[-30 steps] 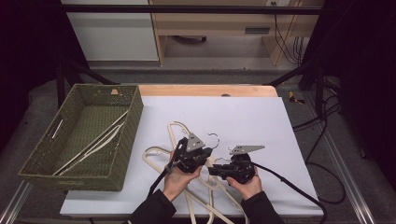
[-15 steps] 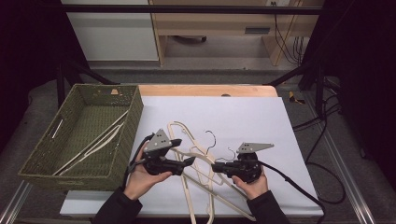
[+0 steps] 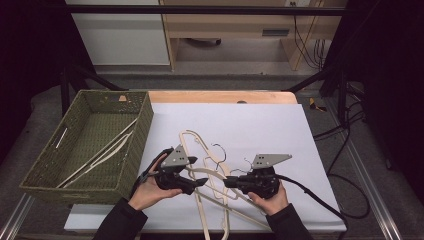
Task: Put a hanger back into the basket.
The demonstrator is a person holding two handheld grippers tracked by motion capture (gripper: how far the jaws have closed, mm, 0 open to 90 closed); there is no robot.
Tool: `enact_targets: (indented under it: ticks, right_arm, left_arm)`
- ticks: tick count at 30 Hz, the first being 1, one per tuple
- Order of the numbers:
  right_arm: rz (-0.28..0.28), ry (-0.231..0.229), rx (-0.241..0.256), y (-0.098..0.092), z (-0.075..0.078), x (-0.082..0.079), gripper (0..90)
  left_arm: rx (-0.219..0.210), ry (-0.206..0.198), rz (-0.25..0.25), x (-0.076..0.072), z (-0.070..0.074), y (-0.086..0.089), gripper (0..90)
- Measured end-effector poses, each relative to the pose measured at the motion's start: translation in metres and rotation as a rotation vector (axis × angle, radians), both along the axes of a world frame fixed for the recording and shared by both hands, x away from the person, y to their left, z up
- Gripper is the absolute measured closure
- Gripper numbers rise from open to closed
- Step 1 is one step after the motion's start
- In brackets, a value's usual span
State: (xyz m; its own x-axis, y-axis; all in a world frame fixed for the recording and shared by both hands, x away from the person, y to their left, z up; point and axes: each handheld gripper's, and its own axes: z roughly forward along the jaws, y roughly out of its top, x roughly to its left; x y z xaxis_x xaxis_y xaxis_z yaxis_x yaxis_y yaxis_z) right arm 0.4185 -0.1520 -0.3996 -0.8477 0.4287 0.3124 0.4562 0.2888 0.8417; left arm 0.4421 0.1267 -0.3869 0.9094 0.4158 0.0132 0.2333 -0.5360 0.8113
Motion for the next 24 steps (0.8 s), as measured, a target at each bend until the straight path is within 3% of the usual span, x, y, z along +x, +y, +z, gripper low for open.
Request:
enact_targets:
  ticks: [4,6,7,9,14,16,19,21,24]
  right_arm:
    - [0.022,-0.001,-0.008,0.001,-0.001,-0.001,87.2]
    - [0.025,0.002,-0.007,0.002,-0.001,-0.001,87.2]
    - [0.031,0.002,-0.009,0.002,-0.001,-0.001,87.2]
    - [0.040,0.001,-0.009,0.003,-0.002,-0.001,87.1]
    - [0.047,0.003,-0.013,0.003,-0.002,-0.001,86.6]
    - [0.036,-0.024,-0.018,0.004,-0.003,-0.003,85.0]
    - [0.007,-0.072,-0.031,0.004,-0.003,-0.004,82.4]
    - [-0.027,-0.110,-0.038,0.003,-0.001,-0.005,78.1]
    - [-0.048,-0.131,-0.037,0.002,0.000,-0.006,73.7]
  left_arm:
    - [0.036,-0.013,-0.023,-0.001,-0.001,-0.001,41.6]
    - [0.033,-0.007,-0.026,-0.002,-0.001,-0.002,44.7]
    - [0.041,-0.007,-0.031,-0.002,-0.001,-0.001,52.9]
    - [0.040,0.009,-0.042,-0.003,-0.001,0.000,59.6]
    - [0.066,-0.009,-0.049,-0.006,-0.001,0.000,65.1]
    - [0.082,-0.037,-0.048,-0.011,-0.002,0.002,67.8]
    - [0.085,-0.037,-0.057,-0.015,-0.003,0.003,71.5]
    - [0.082,-0.019,-0.073,-0.020,-0.003,0.002,76.9]
    - [0.076,-0.002,-0.083,-0.022,-0.002,0.002,80.2]
